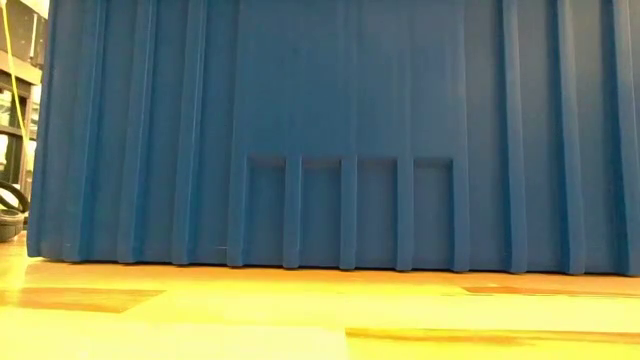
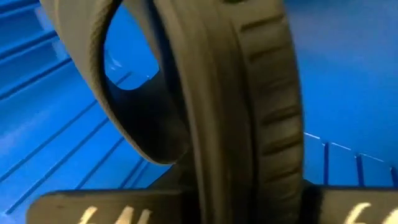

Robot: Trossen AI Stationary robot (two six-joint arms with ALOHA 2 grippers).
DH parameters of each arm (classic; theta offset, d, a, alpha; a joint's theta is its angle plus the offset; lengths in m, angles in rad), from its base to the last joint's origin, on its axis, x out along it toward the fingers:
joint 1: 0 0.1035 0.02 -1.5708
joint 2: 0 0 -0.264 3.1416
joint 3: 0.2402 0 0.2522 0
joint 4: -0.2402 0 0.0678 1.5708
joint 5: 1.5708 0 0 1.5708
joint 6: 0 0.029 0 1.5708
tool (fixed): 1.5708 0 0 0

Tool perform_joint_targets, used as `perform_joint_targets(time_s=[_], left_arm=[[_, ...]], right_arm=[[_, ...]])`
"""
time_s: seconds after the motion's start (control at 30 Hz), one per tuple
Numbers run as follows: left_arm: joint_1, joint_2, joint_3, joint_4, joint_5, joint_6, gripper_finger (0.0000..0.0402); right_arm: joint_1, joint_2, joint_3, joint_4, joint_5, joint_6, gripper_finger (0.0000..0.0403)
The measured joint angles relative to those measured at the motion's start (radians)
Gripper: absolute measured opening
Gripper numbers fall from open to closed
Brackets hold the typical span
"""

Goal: Pick and place slides into bin
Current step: Put the bottom black slipper into the blue bin, then put the black slipper into the bin

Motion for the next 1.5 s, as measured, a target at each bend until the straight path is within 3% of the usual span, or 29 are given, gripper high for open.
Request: perform_joint_targets(time_s=[0.2, 0.4, 0.73, 0.9, 1.13, 1.5], left_arm=[[0.000, 0.000, 0.000, 0.000, 0.001, 0.000, 0.0161], [0.000, 0.000, 0.000, 0.000, 0.003, 0.000, 0.0161], [0.000, 0.000, 0.000, 0.002, 0.003, -0.004, 0.0161], [0.000, 0.000, 0.000, 0.003, 0.001, -0.004, 0.0161], [0.000, 0.000, 0.000, 0.005, 0.000, -0.019, 0.0161], [0.000, 0.000, 0.000, 0.005, -0.015, -0.018, 0.0161]], right_arm=[[0.017, 0.000, 0.000, 0.012, -0.008, -0.015, 0.0079], [0.017, 0.000, 0.000, -0.106, -0.010, -0.014, 0.0113], [0.014, 0.000, -0.001, -0.144, -0.007, -0.086, 0.0126], [0.014, 0.000, -0.001, -0.019, 0.003, -0.096, 0.0179], [0.013, 0.000, -0.001, -0.213, 0.018, -0.083, 0.0257], [-0.006, 0.000, -0.001, -0.241, 0.154, -0.138, 0.0273]])
